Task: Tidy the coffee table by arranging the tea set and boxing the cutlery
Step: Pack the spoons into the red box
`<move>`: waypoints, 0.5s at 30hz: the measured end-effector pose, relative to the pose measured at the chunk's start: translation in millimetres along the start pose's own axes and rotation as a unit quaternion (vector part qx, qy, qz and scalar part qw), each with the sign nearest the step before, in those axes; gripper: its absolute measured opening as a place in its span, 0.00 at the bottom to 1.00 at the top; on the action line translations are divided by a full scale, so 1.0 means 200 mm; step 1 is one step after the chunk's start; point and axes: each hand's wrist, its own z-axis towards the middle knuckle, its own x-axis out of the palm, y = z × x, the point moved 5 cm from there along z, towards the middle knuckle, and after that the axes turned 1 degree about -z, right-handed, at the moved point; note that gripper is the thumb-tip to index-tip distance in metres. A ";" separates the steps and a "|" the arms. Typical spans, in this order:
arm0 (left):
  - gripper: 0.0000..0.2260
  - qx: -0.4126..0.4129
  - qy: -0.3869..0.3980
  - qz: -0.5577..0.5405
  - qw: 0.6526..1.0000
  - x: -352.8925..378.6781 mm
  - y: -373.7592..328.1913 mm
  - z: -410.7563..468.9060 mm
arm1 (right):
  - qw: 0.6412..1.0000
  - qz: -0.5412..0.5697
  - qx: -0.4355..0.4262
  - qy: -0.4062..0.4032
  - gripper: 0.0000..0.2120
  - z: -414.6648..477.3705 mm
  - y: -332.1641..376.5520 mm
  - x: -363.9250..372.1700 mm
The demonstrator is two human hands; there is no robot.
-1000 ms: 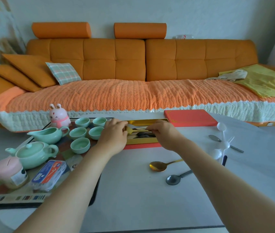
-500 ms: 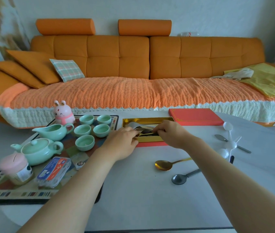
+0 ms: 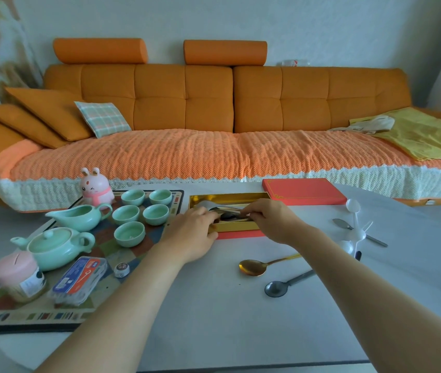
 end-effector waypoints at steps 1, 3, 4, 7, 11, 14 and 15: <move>0.22 0.002 -0.016 0.010 1.000 -0.01 -0.01 0.01 | 1.000 0.006 0.004 -0.005 0.16 0.00 0.00 -0.01; 0.22 0.001 -0.056 0.018 0.998 -0.05 -0.01 0.03 | 0.999 0.018 0.015 -0.022 0.16 0.02 -0.01 -0.02; 0.21 0.000 -0.077 0.007 0.997 -0.07 0.00 0.04 | 0.999 0.024 0.022 -0.034 0.16 0.04 -0.01 -0.03; 0.19 -0.018 -0.132 -0.062 0.989 -0.12 0.02 0.07 | 0.996 0.047 0.039 -0.066 0.17 0.10 -0.01 -0.05; 0.19 -0.039 -0.110 -0.115 0.986 -0.10 0.07 0.12 | 0.997 0.054 0.047 -0.040 0.17 0.20 -0.01 -0.01; 0.21 -0.039 -0.059 -0.084 0.994 -0.04 0.10 0.14 | 0.999 0.022 0.048 -0.011 0.17 0.27 -0.03 0.03; 0.22 -0.043 -0.045 -0.076 0.995 -0.02 0.11 0.15 | 0.999 0.010 0.048 -0.005 0.16 0.29 -0.03 0.04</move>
